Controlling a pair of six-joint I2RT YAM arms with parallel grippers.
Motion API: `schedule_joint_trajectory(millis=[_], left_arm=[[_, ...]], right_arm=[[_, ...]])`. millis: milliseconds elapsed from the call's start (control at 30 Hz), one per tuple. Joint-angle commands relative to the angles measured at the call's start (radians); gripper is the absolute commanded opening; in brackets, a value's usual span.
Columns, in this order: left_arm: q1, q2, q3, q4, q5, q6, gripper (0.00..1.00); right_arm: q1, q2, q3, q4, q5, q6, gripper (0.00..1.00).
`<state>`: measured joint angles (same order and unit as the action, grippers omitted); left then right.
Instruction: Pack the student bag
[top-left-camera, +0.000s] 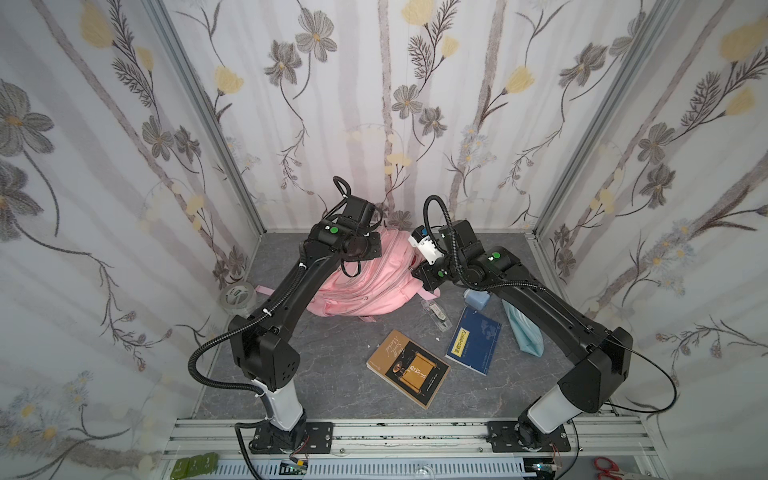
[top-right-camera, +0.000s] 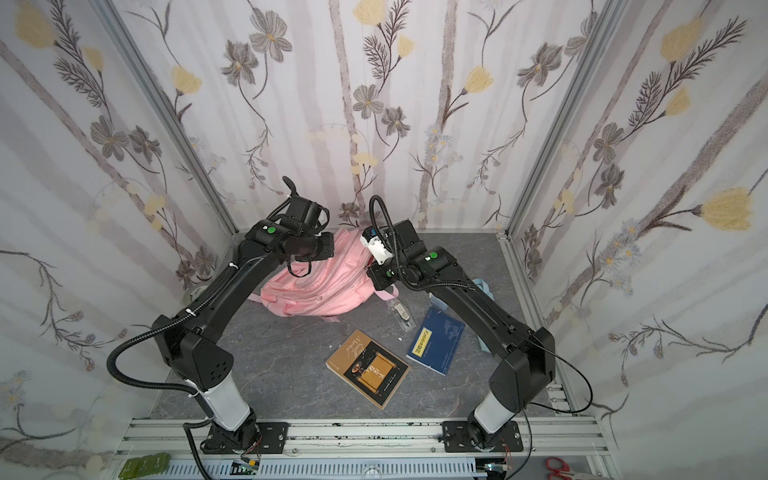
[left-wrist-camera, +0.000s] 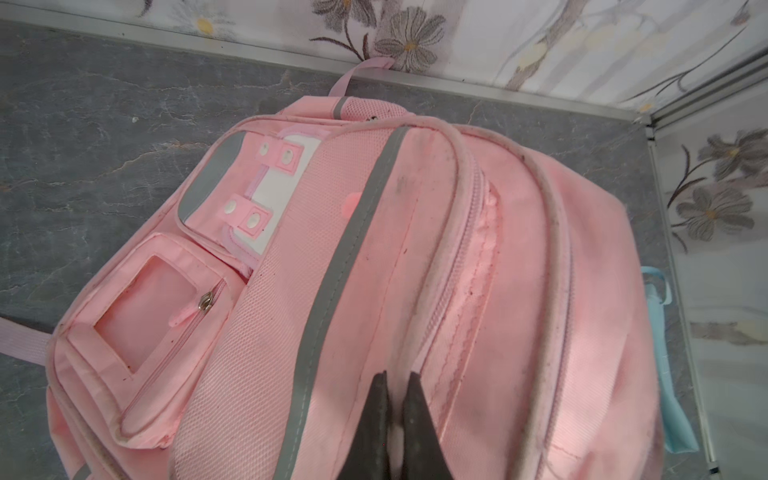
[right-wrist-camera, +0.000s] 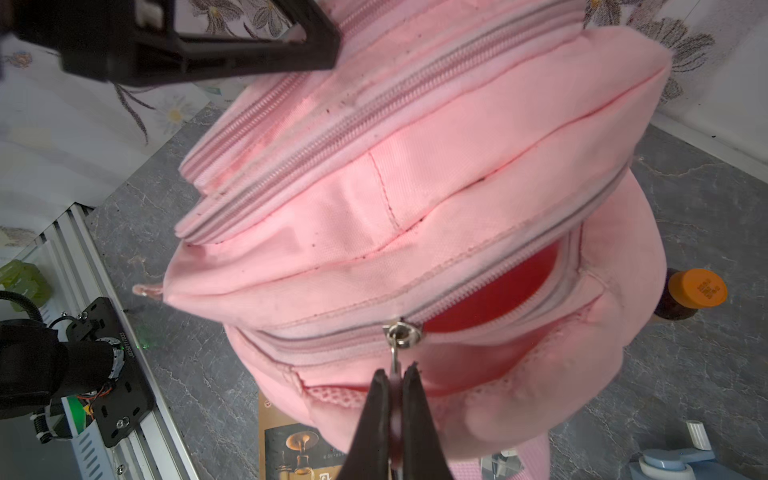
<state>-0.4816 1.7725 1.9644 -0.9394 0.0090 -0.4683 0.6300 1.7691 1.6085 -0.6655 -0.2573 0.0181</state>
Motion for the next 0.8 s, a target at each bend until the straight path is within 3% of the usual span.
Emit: schedule_joint_trajectory(millis=[0,167,333,600,767], left_arm=[[0.003,0.008,0.044,0.068,0.008,-0.166,0.0],[0.005,0.015,0.039,0.16,0.009,-0.296,0.0],[0.014,0.046,0.091,0.182,-0.059,-0.344,0.0],[0.023,0.185,0.334,0.123,-0.084,-0.356,0.0],[0.024,0.215,0.365,0.172,-0.101,-0.442,0.0]], right_arm=[[0.003,0.004,0.022,0.048,-0.033,0.004,0.0],[0.017,0.023,0.057,0.049,-0.062,0.01,0.0],[0.036,0.015,0.043,0.055,-0.08,0.007,0.0],[0.061,-0.02,0.011,0.122,-0.074,0.008,0.0],[0.072,-0.03,-0.011,0.169,-0.054,0.009,0.0]])
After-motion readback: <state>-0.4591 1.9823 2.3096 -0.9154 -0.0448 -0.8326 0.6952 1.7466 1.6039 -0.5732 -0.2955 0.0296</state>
